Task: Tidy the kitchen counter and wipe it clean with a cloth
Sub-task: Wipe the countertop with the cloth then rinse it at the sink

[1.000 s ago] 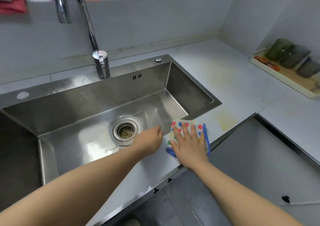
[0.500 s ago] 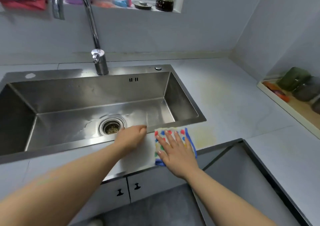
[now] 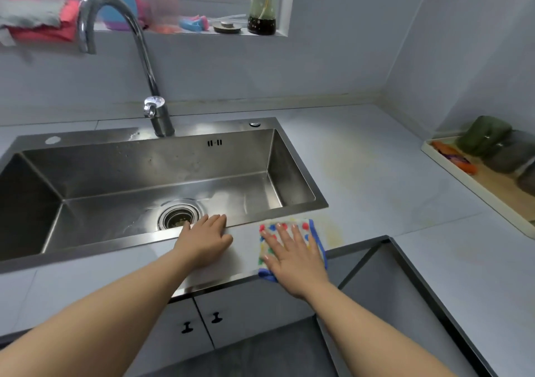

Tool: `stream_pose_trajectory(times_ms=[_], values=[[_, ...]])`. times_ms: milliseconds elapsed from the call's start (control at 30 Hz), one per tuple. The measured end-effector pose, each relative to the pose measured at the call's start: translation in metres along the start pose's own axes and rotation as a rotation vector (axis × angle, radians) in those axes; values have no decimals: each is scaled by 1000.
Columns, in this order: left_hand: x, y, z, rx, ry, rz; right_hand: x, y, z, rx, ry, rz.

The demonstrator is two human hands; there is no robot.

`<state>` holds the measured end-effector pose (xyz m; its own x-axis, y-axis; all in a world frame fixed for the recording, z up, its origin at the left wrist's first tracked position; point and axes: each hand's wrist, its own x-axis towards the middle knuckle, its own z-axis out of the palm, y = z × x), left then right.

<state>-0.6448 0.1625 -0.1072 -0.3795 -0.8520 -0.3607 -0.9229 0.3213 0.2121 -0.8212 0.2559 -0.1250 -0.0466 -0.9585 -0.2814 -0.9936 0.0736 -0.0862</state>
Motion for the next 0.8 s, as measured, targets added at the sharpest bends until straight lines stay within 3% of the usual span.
stream_pose_trajectory(times_ms=[167, 300, 400, 533, 600, 733, 800], values=[[-1, 3, -1, -4, -3, -2, -1, 41, -9, 26, -1, 296], [-4, 4, 5, 25, 14, -17, -3, -19, 1, 75, 9, 59], [-5, 2, 5, 36, 14, -13, 4, -5, -3, 5, -34, -73], [-4, 1, 2, 41, 3, -4, 11, 52, -14, 7, -14, 226], [-2, 3, 1, 39, 13, 1, 10, 37, -14, 70, 14, 282], [3, 0, -4, 68, 47, 31, 14, -36, -3, 52, -17, -44], [3, -2, -6, 69, 42, 46, 23, -30, -11, 30, -35, -112]])
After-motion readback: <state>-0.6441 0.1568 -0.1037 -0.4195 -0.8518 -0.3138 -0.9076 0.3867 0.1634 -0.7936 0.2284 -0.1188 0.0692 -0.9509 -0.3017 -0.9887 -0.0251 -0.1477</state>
